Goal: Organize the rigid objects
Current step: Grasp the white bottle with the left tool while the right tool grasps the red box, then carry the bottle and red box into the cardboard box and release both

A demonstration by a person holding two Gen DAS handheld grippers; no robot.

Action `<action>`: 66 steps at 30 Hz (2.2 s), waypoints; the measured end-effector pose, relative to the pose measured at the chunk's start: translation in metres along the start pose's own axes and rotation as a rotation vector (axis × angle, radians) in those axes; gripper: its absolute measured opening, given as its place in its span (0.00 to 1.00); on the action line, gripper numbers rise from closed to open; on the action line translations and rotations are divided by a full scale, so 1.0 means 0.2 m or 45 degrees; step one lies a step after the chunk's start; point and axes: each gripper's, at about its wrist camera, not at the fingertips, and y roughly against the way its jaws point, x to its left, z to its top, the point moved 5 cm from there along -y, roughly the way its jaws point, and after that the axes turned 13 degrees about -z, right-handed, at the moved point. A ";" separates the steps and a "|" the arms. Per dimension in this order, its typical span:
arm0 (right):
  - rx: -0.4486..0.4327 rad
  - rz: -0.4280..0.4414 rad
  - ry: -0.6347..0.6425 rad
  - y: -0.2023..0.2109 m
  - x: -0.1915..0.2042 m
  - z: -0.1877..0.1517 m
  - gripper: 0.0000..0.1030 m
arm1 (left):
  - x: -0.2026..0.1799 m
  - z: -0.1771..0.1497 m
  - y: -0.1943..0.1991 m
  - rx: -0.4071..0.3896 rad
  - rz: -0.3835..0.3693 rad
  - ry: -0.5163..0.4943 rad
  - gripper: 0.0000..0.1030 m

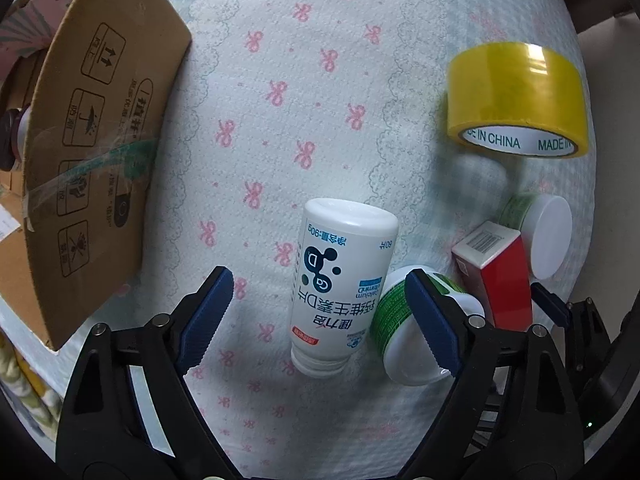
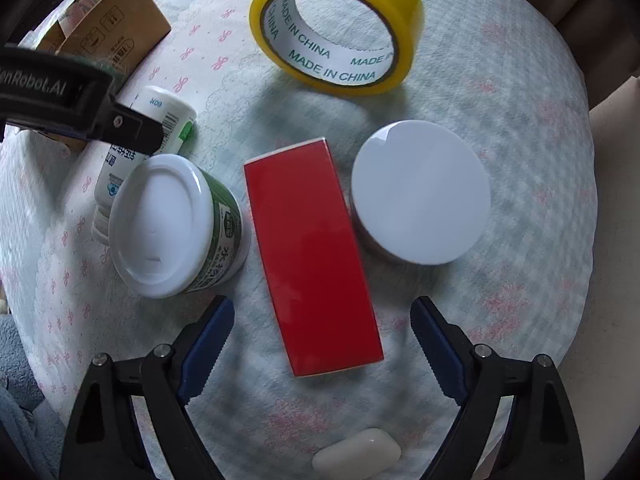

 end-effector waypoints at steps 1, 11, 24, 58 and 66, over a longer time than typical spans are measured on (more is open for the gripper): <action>0.000 0.006 0.010 -0.01 0.01 0.01 0.84 | 0.01 0.00 -0.01 0.009 0.003 0.011 0.84; 0.029 -0.035 0.128 -0.06 0.10 0.06 0.60 | 0.00 0.02 -0.15 0.104 0.075 -0.064 0.69; 0.066 -0.082 0.093 -0.06 0.12 0.16 0.40 | -0.07 0.03 -0.18 0.113 0.018 -0.133 0.46; -0.039 -0.112 -0.291 0.79 -0.22 0.02 0.39 | -0.35 -0.24 0.86 -0.138 -0.131 -0.387 0.45; -0.109 -0.144 -0.358 1.20 -0.09 0.11 0.39 | -0.23 -0.31 1.33 -0.280 -0.164 -0.494 0.45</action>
